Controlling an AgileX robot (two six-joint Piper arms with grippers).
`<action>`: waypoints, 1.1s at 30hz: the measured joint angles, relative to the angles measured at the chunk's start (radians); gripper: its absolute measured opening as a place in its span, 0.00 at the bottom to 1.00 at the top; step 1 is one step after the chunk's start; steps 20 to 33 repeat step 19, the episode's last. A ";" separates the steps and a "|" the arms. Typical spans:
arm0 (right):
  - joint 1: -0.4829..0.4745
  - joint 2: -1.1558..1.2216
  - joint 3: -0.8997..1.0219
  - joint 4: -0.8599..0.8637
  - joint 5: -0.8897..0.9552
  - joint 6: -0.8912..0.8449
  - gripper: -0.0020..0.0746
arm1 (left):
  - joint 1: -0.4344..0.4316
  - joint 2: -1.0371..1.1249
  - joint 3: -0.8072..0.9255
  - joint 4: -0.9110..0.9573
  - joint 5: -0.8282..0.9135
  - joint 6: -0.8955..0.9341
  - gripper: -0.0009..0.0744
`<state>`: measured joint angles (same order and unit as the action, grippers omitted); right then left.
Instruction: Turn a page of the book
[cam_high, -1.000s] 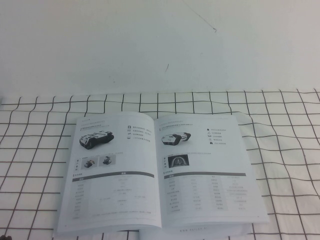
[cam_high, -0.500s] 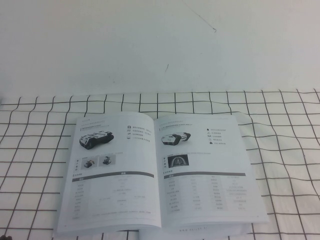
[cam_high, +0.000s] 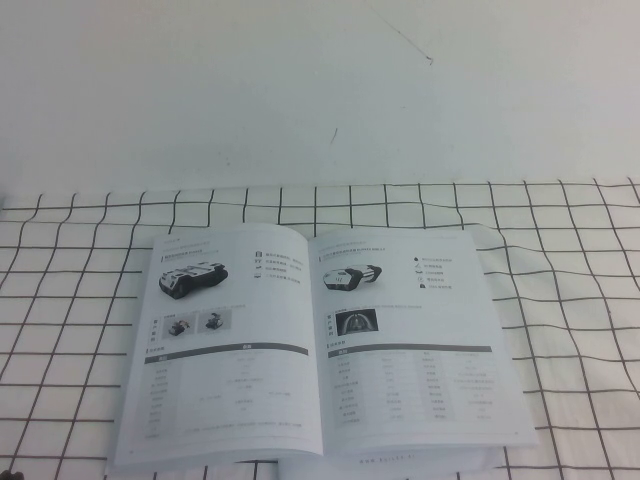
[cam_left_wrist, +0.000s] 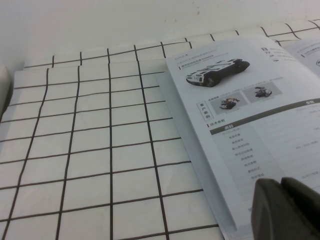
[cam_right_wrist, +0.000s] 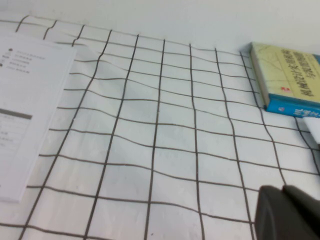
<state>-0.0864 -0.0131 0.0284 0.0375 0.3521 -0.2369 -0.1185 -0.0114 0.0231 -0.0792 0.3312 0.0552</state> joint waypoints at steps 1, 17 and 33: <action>0.009 0.000 -0.001 -0.001 0.006 0.001 0.02 | 0.000 0.000 0.000 0.000 0.000 0.000 0.01; 0.044 0.000 -0.001 -0.007 0.018 0.001 0.02 | 0.000 0.000 0.000 0.000 0.000 -0.002 0.01; 0.044 0.000 -0.001 -0.007 0.020 0.001 0.02 | 0.000 0.000 0.000 0.000 0.000 -0.002 0.01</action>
